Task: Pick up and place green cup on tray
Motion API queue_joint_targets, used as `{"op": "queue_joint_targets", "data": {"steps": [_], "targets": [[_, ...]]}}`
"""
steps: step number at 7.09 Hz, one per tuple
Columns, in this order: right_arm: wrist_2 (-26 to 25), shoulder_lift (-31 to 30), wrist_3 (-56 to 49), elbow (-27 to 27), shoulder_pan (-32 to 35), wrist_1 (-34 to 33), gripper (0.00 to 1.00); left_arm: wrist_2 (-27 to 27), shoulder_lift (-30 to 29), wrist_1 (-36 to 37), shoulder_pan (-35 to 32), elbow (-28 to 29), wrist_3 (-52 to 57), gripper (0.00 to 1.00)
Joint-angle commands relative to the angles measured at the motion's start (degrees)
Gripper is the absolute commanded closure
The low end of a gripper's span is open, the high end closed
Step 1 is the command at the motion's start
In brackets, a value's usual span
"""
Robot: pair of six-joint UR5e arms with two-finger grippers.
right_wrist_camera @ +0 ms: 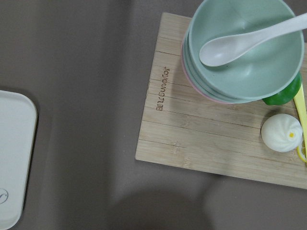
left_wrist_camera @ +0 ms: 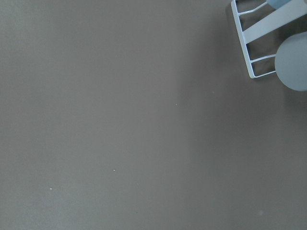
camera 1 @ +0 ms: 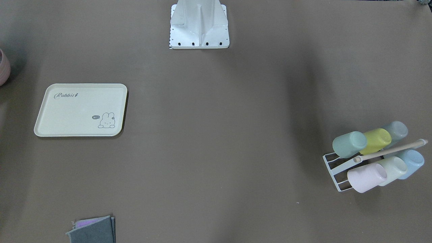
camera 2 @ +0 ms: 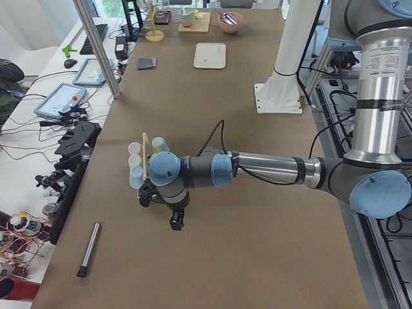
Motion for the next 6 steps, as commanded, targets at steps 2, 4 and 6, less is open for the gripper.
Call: {"op": "queue_joint_targets", "data": {"steps": [2, 4, 6], "targets": [[0.09, 0.06, 0.00, 0.10, -0.09, 0.00, 0.00, -0.14, -0.08, 0.06, 0.10, 0.04, 0.00, 0.01], [0.09, 0.24, 0.00, 0.19, 0.00, 0.09, 0.00, -0.31, -0.08, -0.03, 0.10, -0.04, 0.00, 0.01], [0.09, 0.50, 0.00, 0.10, 0.00, 0.00, 0.00, -0.31, -0.08, -0.03, 0.10, -0.48, 0.00, 0.01]]}}
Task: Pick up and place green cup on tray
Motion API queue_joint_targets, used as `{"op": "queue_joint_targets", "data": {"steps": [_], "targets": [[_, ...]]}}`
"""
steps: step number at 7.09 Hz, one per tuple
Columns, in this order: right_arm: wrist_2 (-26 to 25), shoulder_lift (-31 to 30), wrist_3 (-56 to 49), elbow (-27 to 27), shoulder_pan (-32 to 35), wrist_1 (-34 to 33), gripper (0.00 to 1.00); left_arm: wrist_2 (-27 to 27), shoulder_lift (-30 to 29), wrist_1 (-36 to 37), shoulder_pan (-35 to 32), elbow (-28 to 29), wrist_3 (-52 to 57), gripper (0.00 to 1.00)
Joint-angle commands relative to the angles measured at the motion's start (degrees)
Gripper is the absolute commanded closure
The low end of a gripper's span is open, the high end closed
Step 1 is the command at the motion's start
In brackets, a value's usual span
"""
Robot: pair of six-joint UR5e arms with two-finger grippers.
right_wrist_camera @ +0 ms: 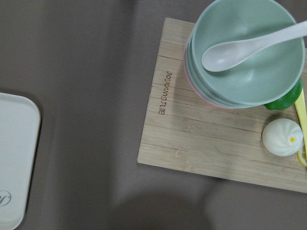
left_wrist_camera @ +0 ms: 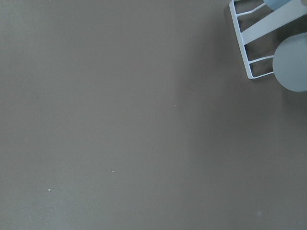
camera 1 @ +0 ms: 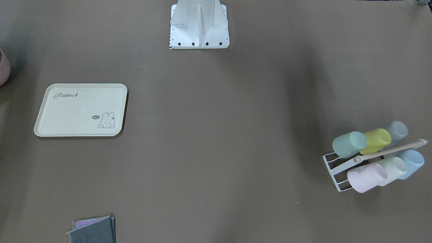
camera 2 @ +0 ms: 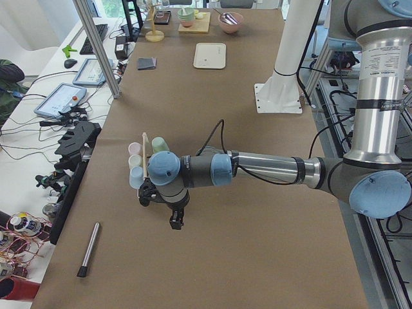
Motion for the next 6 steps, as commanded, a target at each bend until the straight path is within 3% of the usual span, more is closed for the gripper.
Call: {"op": "queue_joint_targets", "data": {"steps": [1, 6], "targets": [[0.00, 0.09, 0.00, -0.06, -0.08, -0.02, 0.00, 0.02, 0.00, -0.09, 0.00, -0.21, 0.00, 0.01], [0.09, 0.18, 0.00, 0.11, 0.00, 0.07, 0.00, 0.20, -0.18, -1.75, 0.00, 0.23, 0.18, 0.01]]}}
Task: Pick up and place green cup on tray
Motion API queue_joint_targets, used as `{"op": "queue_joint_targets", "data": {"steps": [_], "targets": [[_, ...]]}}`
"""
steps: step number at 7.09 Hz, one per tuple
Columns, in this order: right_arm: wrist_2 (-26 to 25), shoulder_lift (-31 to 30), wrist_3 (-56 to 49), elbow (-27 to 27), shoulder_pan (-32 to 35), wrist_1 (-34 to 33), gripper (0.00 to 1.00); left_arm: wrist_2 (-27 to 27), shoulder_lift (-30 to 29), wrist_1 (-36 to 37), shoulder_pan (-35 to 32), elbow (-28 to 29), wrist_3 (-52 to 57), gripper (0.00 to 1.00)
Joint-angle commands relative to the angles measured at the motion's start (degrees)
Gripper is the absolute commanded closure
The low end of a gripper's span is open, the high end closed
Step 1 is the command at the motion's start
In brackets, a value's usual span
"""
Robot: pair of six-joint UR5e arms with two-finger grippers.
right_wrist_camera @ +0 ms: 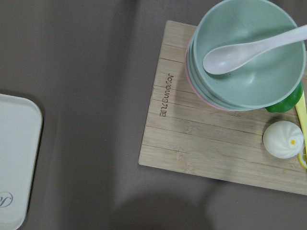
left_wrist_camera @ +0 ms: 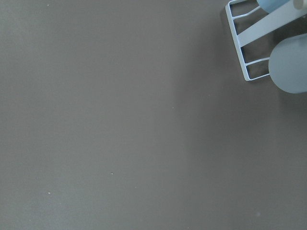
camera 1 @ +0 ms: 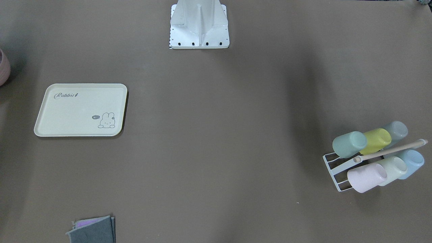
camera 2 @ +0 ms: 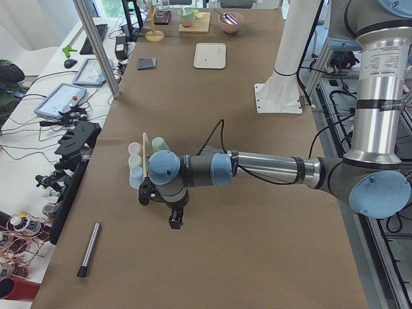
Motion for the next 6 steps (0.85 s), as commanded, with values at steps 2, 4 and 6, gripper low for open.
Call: {"op": "queue_joint_targets", "data": {"steps": [2, 4, 6], "targets": [[0.00, 0.79, 0.00, -0.02, -0.06, -0.06, 0.00, 2.19, 2.39, -13.42, 0.07, -1.12, -0.15, 0.01], [0.35, 1.06, 0.09, 0.07, -0.06, -0.06, 0.00, 4.93, 2.59, -21.97, 0.07, -1.91, -0.32, 0.01], [1.84, 1.15, 0.26, -0.02, -0.41, -0.06, 0.00, 9.11, 2.24, -23.94, 2.34, -5.14, -0.06, 0.01]]}}
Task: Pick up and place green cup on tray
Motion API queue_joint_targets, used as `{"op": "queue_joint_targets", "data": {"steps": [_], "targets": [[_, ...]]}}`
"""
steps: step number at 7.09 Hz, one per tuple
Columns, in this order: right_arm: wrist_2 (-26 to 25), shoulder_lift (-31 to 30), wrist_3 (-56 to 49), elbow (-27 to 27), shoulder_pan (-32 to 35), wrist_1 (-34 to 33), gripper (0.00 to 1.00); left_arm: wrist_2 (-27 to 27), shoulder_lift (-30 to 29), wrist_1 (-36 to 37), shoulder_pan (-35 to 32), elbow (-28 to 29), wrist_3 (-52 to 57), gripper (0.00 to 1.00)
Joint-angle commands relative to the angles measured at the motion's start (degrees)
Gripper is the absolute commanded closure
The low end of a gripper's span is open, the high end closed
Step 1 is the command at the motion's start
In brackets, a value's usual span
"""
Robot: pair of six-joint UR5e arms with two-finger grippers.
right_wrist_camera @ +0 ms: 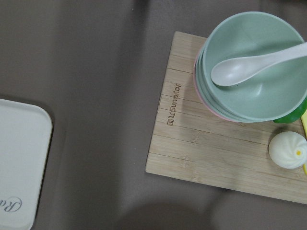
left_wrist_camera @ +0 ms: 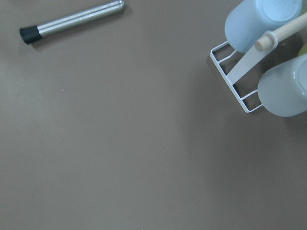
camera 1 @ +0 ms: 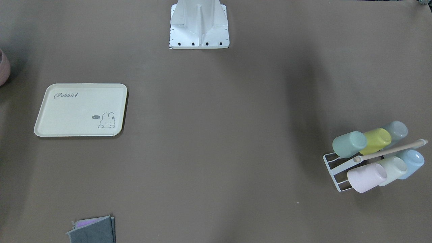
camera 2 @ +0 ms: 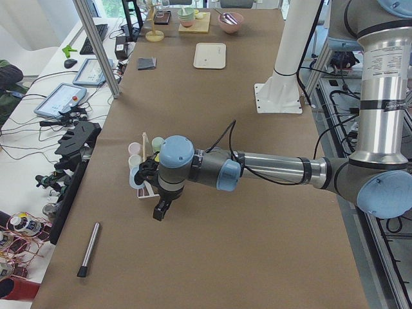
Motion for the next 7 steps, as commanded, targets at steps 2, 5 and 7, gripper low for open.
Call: {"op": "queue_joint_targets", "data": {"steps": [2, 5, 7], "targets": [[3.40, 0.40, 5.04, -0.23, -1.11, 0.09, 0.00, 2.85, 0.03, -1.85, 1.66, -3.13, -0.01, 0.01], [-0.46, 2.07, 7.42, -0.14, -6.82, 0.18, 0.00, 2.94, -1.03, -1.85, 1.75, -3.99, -0.11, 0.01], [0.06, 2.16, 8.85, -1.29, -8.66, 0.79, 0.00, 3.11, -2.69, -2.11, 1.84, -4.01, 0.16, 0.01]]}}
